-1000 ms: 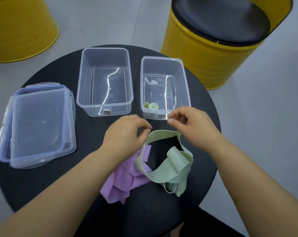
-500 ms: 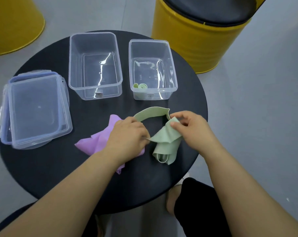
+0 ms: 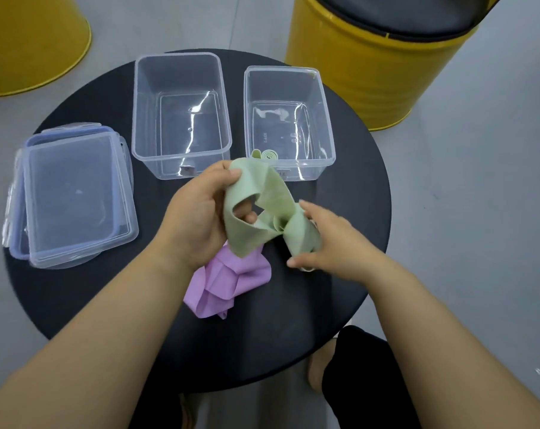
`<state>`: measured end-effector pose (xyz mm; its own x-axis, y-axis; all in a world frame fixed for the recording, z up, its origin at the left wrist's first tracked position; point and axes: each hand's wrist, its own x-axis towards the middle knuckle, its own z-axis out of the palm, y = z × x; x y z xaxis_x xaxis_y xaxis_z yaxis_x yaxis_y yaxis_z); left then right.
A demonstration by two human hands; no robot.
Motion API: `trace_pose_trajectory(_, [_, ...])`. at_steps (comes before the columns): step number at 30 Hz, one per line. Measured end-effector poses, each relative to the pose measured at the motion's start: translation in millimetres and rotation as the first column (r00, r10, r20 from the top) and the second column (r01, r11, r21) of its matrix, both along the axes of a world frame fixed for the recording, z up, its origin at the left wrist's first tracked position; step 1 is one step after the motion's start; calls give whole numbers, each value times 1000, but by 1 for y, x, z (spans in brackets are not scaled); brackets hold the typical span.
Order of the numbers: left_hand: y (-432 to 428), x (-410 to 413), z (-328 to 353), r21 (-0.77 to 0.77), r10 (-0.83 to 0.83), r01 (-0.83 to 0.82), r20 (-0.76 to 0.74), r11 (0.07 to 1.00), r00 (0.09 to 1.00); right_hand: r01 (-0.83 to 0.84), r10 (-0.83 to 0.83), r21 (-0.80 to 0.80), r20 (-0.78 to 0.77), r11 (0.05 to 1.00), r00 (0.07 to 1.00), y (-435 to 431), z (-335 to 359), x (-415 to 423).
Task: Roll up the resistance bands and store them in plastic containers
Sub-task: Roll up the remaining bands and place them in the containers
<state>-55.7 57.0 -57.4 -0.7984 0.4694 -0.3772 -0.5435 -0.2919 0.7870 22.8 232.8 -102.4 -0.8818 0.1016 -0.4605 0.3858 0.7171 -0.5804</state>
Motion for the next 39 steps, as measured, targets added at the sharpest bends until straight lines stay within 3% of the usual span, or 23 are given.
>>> trace_pose_trajectory(2, [-5, -4, 0, -12, 32, -32, 22, 999, 999, -32, 33, 102, -1, 994, 999, 1, -11, -4])
trace_pose_trajectory(4, [-10, -8, -7, -353, -21, -27, -129, 935, 991, -11, 20, 160, -55, 987, 998, 2, -14, -8])
trace_pose_trajectory(6, [-15, -11, -17, -748, -226, -69, -285, 660, 931, 47, -42, 53, -101, 997, 994, 4, -10, -10])
trace_pose_trajectory(8, [-17, -9, -25, -912, -476, -47, -256, 408, 842, 84, -105, -167, -122, 982, 987, 5, 1, -11])
trace_pose_trajectory(10, [-14, -4, -30, -942, -611, 7, -212, 335, 763, 64, -106, -349, -102, 935, 989, 5, 13, -10])
trace_pose_trajectory(14, [-6, 4, -22, -865, -715, 152, -284, 478, 639, 25, -46, -537, -25, 843, 999, 5, 28, -6])
trace_pose_trajectory(16, [-4, 4, -18, -812, -698, 234, -268, 534, 664, 45, -80, -556, -38, 830, 996, 6, 32, -5])
trace_pose_trajectory(19, [0, 5, -19, -820, -638, 155, -294, 551, 712, 119, -160, -477, -46, 871, 986, 6, 32, -6])
trace_pose_trajectory(21, [2, 8, -22, -810, -605, 128, -311, 572, 733, 191, -223, -261, -99, 946, 970, 5, 27, -7])
trace_pose_trajectory(23, [3, 10, -25, -808, -573, 86, -333, 583, 749, 278, -290, -97, -160, 956, 943, -1, 24, -4])
trace_pose_trajectory(27, [3, 12, -22, -720, -540, 158, -338, 676, 771, 295, -305, -114, -93, 949, 948, -19, 28, 3])
trace_pose_trajectory(30, [2, 11, -20, -657, -497, 191, -316, 729, 808, 354, -370, -284, -4, 891, 929, -17, 23, 2])
trace_pose_trajectory(32, [-2, 8, -18, -613, -446, 193, -291, 766, 846, 395, -415, -304, -1, 867, 910, -11, 24, 1])
trace_pose_trajectory(35, [-9, 2, -14, -612, -459, 243, -222, 753, 860, 496, -495, -519, 154, 696, 855, -5, 26, 1])
trace_pose_trajectory(39, [-21, -5, -18, -772, -651, 368, -77, 519, 755, 547, -445, -763, 379, 346, 811, -3, 31, 3])
